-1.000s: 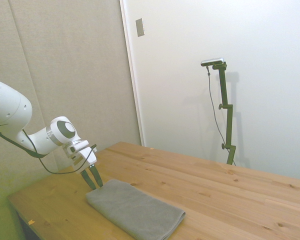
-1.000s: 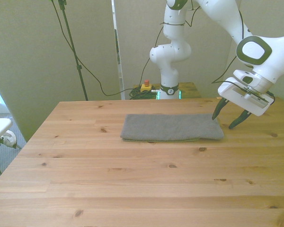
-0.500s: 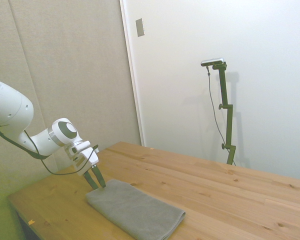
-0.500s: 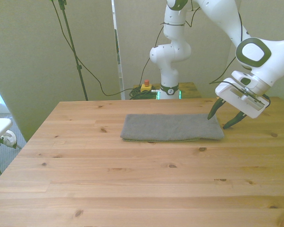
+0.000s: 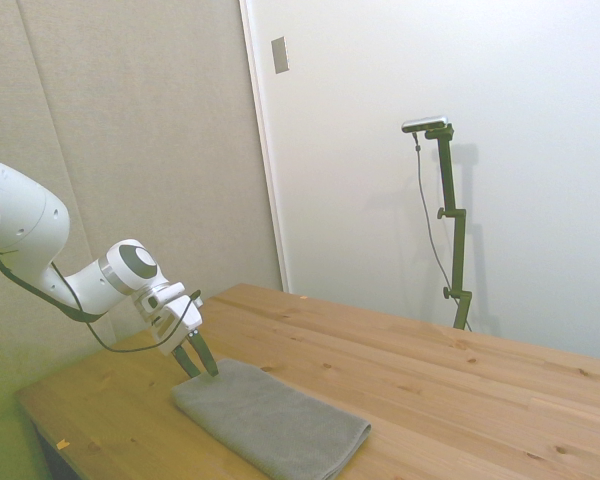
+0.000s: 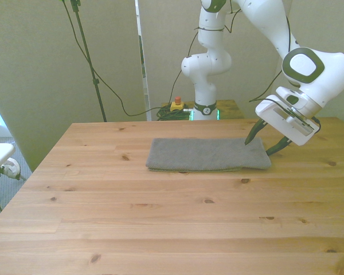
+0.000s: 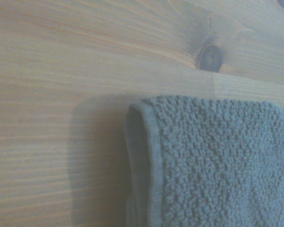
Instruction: Fold the towel
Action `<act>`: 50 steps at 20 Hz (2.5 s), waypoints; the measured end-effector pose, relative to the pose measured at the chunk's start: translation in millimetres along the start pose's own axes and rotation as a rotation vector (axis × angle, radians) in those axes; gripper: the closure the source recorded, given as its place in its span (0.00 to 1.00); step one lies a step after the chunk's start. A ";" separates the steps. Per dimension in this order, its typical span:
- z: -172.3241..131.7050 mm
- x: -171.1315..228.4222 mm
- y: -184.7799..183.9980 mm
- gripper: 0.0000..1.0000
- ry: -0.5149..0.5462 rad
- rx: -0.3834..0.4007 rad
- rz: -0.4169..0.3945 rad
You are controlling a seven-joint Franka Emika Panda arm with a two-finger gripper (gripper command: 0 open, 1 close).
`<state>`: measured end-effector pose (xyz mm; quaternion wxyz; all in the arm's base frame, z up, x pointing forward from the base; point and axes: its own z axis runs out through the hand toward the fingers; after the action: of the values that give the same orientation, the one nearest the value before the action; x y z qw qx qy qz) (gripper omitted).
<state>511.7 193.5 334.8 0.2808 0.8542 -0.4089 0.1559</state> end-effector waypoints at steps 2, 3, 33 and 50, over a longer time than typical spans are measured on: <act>2.5 1.0 1.1 1.00 0.013 -0.005 -0.004; 3.4 1.4 1.7 1.00 0.016 -0.006 -0.004; 19.7 -0.7 8.0 1.00 0.005 0.017 0.003; -28.5 84.0 114.7 1.00 -0.057 0.237 0.207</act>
<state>472.4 101.1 439.5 0.1485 0.8388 -0.4813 0.2068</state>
